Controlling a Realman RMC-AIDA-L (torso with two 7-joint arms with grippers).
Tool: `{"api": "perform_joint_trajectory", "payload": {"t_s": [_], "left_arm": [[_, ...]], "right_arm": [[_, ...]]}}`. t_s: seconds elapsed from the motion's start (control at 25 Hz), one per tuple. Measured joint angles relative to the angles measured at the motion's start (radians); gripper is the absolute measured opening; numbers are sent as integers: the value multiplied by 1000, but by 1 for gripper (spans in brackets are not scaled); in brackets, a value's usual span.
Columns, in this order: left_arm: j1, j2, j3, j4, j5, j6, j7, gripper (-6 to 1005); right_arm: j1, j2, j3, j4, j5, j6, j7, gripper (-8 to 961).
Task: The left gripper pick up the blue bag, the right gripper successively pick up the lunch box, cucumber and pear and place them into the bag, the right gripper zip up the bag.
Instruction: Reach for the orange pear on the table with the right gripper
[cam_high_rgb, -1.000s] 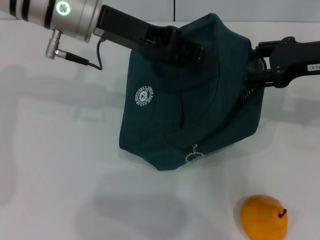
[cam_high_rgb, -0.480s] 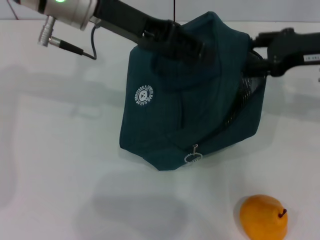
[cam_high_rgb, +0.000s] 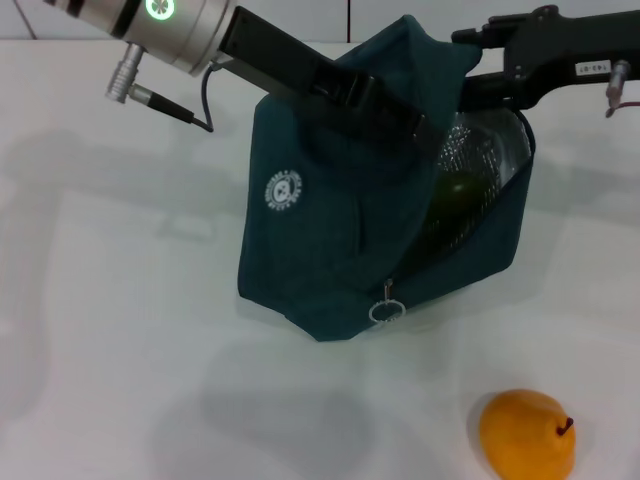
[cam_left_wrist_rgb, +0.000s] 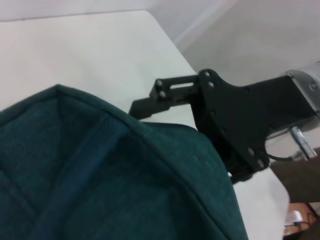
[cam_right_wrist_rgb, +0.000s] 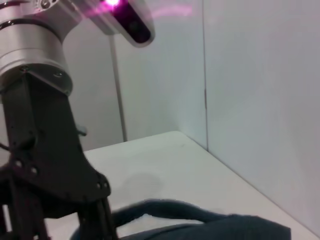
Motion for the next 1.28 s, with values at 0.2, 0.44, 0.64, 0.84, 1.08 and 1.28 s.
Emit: {"api": "perform_joint_trajectory", "payload": {"t_s": [0.2,0.44,0.64,0.84,1.08,1.28], "left_arm": [[0,-1,1,35,15,-6,-52,575],[-30,-7,5,56,72,-10,-115,571],[-62,-27,6,50,148,-26,-133,567],[-71,-37,5,48,185,-37,-134,564],[-72,-37,5,49,223,-52,-149,560],[-73,-33,8,54,227,-53,-117,557]], "right_arm": [[13,1,-2,30,-2,9,-11,710],[24,1,-3,61,-2,14,-27,710],[27,2,-3,62,1,15,-38,710],[29,2,-3,62,9,15,-47,710],[29,3,-3,61,9,14,-47,709],[29,3,-3,61,10,13,-47,709]]}}
